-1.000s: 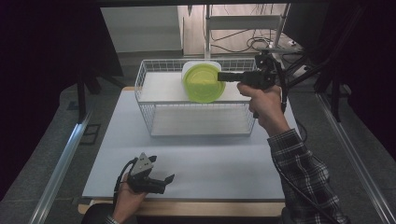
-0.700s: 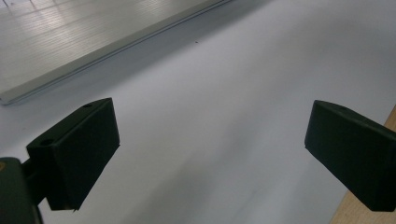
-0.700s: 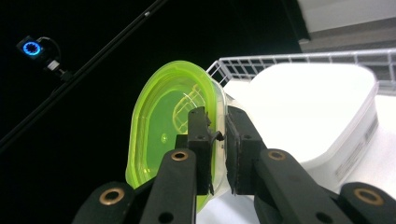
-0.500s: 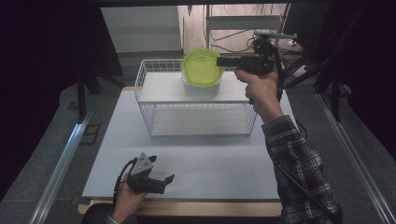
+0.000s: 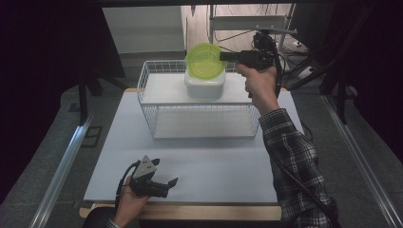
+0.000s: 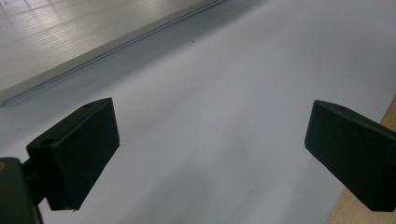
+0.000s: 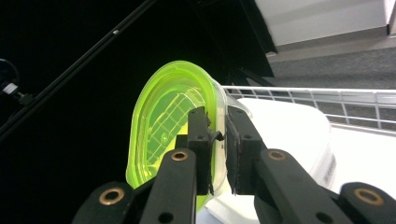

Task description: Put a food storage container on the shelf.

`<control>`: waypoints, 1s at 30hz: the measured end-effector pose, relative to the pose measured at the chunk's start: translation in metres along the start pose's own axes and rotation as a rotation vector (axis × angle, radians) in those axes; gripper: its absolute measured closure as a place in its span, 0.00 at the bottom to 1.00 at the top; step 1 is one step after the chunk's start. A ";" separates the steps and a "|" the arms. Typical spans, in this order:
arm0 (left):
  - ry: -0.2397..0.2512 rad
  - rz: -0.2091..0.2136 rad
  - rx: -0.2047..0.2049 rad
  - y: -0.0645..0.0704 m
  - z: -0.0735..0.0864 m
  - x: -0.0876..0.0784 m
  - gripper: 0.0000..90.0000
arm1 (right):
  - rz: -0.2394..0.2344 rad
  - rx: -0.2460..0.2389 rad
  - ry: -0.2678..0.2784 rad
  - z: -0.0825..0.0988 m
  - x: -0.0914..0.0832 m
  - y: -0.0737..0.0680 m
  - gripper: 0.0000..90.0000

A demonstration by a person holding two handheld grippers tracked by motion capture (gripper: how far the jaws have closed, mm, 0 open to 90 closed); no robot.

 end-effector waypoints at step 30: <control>-0.009 0.010 0.005 0.001 0.001 0.001 0.03 | 0.202 -0.039 -0.022 -0.002 0.022 0.018 0.77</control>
Point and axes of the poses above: each handheld gripper's, and its own axes: x roughly forward along the jaws, z roughly out of its underside, y roughly to its right, the point moved 6 cm from there along x, roughly forward along the jaws, and after that the axes turned 12 degrees about y, right-handed, at the moved point
